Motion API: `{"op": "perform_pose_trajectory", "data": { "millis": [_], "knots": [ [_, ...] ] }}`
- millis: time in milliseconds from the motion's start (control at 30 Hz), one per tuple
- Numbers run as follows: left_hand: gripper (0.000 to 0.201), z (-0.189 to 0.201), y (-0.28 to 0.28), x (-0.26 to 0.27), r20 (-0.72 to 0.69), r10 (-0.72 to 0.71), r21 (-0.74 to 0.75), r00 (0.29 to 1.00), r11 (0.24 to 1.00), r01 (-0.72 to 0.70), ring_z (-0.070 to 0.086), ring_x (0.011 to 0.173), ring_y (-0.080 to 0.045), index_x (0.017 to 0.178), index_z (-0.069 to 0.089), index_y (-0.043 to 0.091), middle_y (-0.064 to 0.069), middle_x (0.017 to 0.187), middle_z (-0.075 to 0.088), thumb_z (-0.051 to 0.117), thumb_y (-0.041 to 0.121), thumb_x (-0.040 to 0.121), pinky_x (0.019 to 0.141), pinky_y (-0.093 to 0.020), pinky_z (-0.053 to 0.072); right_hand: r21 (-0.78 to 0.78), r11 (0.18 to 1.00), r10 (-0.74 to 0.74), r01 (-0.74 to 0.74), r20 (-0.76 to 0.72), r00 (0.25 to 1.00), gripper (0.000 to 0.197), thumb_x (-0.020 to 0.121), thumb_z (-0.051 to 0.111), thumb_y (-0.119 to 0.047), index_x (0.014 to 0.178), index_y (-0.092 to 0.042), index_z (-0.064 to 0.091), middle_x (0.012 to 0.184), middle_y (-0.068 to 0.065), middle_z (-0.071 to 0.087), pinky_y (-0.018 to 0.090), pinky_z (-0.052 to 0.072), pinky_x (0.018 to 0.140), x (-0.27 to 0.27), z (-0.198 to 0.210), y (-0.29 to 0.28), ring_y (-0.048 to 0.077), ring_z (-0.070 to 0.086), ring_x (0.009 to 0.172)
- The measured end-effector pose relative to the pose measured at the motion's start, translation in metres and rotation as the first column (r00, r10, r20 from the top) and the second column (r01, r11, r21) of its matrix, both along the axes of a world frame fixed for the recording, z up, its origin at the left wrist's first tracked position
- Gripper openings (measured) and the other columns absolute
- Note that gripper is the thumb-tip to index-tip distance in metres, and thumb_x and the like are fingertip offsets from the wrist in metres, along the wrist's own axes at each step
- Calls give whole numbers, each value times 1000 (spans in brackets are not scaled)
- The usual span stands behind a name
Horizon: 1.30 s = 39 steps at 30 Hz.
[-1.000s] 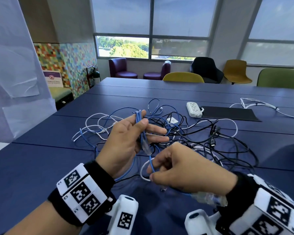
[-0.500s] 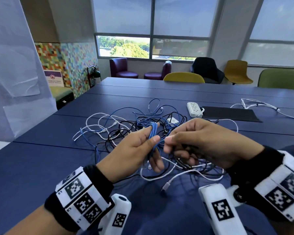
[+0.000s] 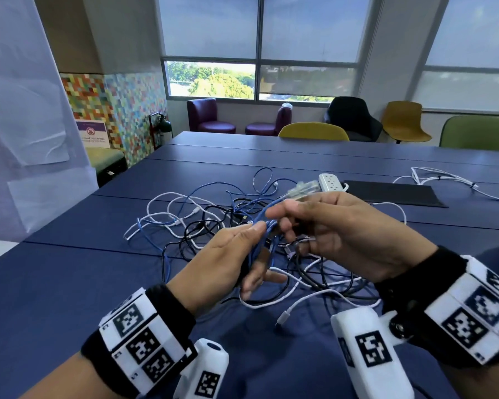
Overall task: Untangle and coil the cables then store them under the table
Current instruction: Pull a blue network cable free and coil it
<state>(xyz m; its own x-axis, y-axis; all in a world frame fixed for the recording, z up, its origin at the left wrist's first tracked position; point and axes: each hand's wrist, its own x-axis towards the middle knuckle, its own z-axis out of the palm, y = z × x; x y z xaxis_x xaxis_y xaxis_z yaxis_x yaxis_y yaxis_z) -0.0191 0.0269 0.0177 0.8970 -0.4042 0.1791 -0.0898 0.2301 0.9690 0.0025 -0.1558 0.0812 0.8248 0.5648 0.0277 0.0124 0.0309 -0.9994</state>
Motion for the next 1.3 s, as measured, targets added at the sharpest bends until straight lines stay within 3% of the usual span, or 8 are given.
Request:
{"op": "perform_pose_trajectory", "data": {
  "millis": [133,300,500,667,767,1033,1167,1300],
  "knots": [
    [48,-1,-3,1,-62,42,-131,997,990,-49,25,30,-13,113,60,-7,-3,38,28,35,33,103,86,-62,52,-66,981,-168,183,187,968,18,81,73,-13,99,-10,74,86,3,71,25,41,65,5,-9,2,15,66,82],
    [54,3,-5,8,-120,88,-204,989,973,-112,19,30,-11,102,57,-14,-1,36,23,31,33,103,75,-55,57,-183,931,-226,317,395,891,23,89,68,-9,108,-22,68,106,1,71,35,53,97,14,-28,10,15,69,99],
    [52,6,-3,31,-132,163,-244,978,951,-191,18,31,-10,85,60,-3,1,37,22,30,35,104,63,-44,58,-94,953,-227,289,412,883,18,94,60,-4,107,-11,70,88,10,75,36,58,79,27,-34,21,20,69,72],
    [49,6,-3,58,-154,306,-192,939,923,-333,22,34,-10,89,58,-3,0,43,25,33,36,105,54,-39,57,-133,924,-240,359,529,814,25,88,60,3,94,-16,74,71,-3,68,30,53,63,44,-36,34,3,54,57],
    [45,5,-7,71,-190,420,-150,888,881,-449,22,35,-11,101,55,0,0,46,25,34,39,104,45,-30,51,-155,848,-304,507,642,704,28,80,58,-2,90,-23,74,62,-12,62,26,48,58,56,-44,43,2,50,54],
    [33,6,-14,99,-63,631,61,773,776,-628,26,33,-12,69,60,4,-9,53,38,52,19,97,38,-22,32,-50,643,-258,764,925,278,51,79,60,-14,130,-8,61,81,-3,47,29,41,60,80,-59,47,13,43,66],
    [36,10,-17,104,21,622,126,783,775,-619,30,32,-13,55,61,8,-1,45,49,55,15,90,43,-23,30,-164,555,-164,815,939,301,36,81,57,-13,115,-5,68,88,9,49,40,49,58,80,-60,42,33,56,68],
    [38,15,-17,98,72,570,155,818,804,-574,28,36,-13,53,57,6,4,40,43,54,15,89,43,-23,29,-339,462,-98,819,899,427,11,84,61,-12,75,-6,64,91,5,44,35,38,60,77,-53,39,30,51,72]
  ]
}}
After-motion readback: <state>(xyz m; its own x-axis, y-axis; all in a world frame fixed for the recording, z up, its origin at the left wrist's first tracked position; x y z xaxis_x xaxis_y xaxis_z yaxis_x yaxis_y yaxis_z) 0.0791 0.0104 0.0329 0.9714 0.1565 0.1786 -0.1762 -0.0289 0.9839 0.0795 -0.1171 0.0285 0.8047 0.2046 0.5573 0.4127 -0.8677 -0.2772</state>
